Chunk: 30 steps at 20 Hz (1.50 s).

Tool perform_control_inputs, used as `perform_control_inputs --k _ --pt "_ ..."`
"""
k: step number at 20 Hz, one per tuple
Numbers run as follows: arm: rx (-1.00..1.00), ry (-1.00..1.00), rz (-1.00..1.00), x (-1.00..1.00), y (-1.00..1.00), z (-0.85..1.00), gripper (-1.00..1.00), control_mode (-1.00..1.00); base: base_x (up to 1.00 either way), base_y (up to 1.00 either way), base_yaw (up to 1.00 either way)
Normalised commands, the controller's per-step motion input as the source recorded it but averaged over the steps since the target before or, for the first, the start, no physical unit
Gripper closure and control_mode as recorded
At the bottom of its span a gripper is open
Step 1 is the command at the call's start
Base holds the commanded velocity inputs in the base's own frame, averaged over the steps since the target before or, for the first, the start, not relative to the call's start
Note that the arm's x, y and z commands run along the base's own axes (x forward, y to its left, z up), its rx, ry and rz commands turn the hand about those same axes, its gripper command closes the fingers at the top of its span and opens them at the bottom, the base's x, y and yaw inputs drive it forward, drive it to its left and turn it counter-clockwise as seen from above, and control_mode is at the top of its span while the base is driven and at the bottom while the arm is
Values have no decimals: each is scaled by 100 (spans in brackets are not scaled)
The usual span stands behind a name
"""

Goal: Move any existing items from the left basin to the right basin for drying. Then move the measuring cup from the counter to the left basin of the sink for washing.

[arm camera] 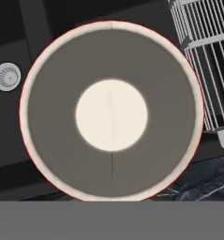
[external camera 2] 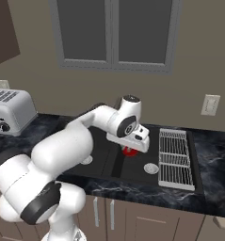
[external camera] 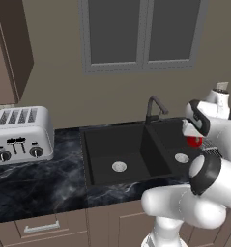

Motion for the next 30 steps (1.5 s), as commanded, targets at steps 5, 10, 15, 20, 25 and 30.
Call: perform_control_inputs --k 5,10,15,20,25,30 --pt "0 2 1 5 -5 -23 100 -100 0 0 0" --pt "0 1 1 7 -3 -23 100 -100 0 0 0" --pt "0 1 1 14 0 -23 100 -100 0 0 0" --pt "0 1 0 13 0 -24 100 -100 0 0 0" --pt "0 1 1 10 0 -24 100 -100 0 0 0" --pt "0 1 1 11 0 -23 100 -100 0 0 0"
